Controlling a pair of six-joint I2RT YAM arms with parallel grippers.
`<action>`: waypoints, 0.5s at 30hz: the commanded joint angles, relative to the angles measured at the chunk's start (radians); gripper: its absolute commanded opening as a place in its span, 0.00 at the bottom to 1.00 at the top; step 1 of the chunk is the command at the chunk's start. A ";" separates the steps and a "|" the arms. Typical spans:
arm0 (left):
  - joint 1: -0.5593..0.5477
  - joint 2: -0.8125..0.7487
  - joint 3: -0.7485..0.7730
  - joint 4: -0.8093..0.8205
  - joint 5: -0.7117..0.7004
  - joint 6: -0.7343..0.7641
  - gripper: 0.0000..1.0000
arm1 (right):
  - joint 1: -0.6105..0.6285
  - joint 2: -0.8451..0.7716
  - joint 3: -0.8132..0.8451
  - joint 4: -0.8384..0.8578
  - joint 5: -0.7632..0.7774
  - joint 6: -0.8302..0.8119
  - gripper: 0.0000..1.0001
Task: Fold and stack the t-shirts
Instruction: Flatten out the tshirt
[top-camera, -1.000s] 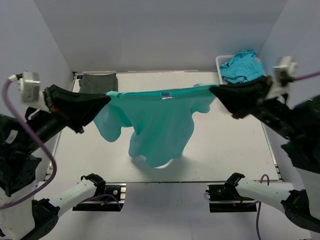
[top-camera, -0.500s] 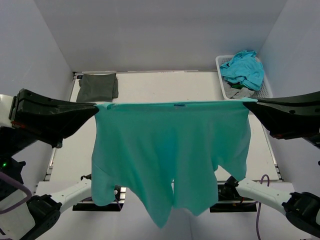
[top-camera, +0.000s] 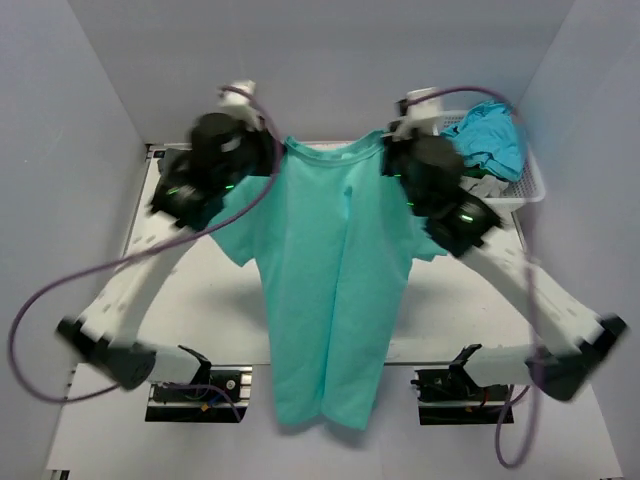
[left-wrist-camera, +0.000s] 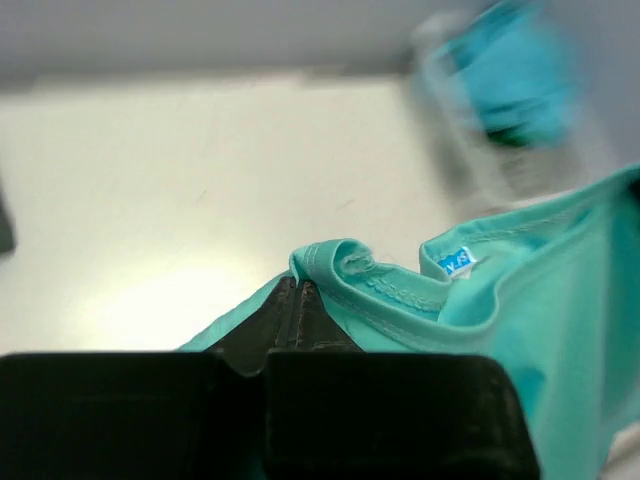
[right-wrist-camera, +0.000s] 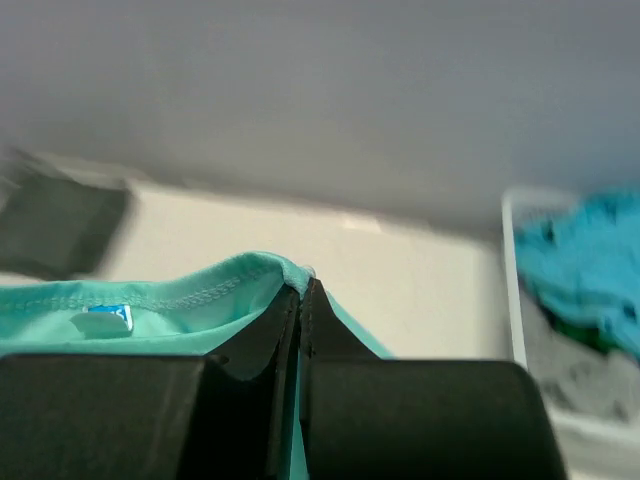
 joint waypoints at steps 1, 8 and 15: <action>0.026 0.160 -0.088 -0.014 -0.251 0.001 0.00 | -0.054 0.170 -0.070 0.092 0.279 0.000 0.00; 0.095 0.712 0.190 -0.106 -0.292 -0.032 0.27 | -0.214 0.705 0.194 -0.061 0.144 0.113 0.01; 0.107 0.958 0.553 -0.224 -0.226 -0.028 1.00 | -0.268 0.893 0.411 -0.224 -0.025 0.119 0.81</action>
